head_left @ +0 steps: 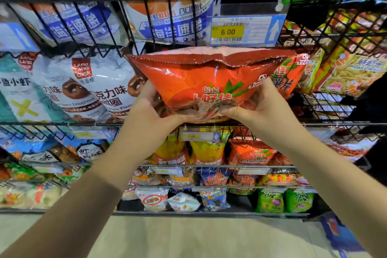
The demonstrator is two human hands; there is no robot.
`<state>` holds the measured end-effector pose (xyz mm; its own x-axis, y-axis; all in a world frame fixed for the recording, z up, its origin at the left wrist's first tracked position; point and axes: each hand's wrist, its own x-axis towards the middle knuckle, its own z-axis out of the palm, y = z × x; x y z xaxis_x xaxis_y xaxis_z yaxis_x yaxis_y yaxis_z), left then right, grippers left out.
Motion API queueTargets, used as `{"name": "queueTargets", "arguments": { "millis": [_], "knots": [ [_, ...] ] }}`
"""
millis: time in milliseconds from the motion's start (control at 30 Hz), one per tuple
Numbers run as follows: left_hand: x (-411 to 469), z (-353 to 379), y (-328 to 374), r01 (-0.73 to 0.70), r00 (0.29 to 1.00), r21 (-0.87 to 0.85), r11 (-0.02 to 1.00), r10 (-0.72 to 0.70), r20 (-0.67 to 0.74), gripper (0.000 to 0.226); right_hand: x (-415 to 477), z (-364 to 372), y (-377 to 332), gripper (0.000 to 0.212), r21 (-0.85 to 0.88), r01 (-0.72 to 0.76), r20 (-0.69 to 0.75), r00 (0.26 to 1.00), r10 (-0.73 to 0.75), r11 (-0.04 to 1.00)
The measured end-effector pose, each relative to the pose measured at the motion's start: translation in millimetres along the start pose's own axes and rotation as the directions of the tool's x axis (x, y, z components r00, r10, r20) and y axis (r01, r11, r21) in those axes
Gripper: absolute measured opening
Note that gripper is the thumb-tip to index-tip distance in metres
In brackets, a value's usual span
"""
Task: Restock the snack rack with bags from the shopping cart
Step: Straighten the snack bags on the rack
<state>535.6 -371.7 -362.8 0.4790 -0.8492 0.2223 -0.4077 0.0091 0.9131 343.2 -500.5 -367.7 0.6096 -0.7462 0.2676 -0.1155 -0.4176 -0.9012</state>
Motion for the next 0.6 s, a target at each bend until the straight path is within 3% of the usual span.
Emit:
{"name": "queueTargets", "arguments": {
  "millis": [267,433,600],
  "knots": [
    [12,6,-24,-0.022,0.999,0.090,0.996,0.018,0.043,0.069,12,11,22,0.049,-0.083,-0.051,0.007,0.999,0.051,0.995],
    [20,6,-36,-0.006,0.997,0.116,0.993,-0.002,0.076,0.083,19,15,29,0.054,-0.142,-0.080,0.028,0.996,0.084,0.987],
    [24,8,-36,0.029,0.997,0.129,0.991,-0.037,0.065,0.078,25,23,33,0.065,-0.257,-0.086,0.038,0.994,0.099,0.962]
  ]
}}
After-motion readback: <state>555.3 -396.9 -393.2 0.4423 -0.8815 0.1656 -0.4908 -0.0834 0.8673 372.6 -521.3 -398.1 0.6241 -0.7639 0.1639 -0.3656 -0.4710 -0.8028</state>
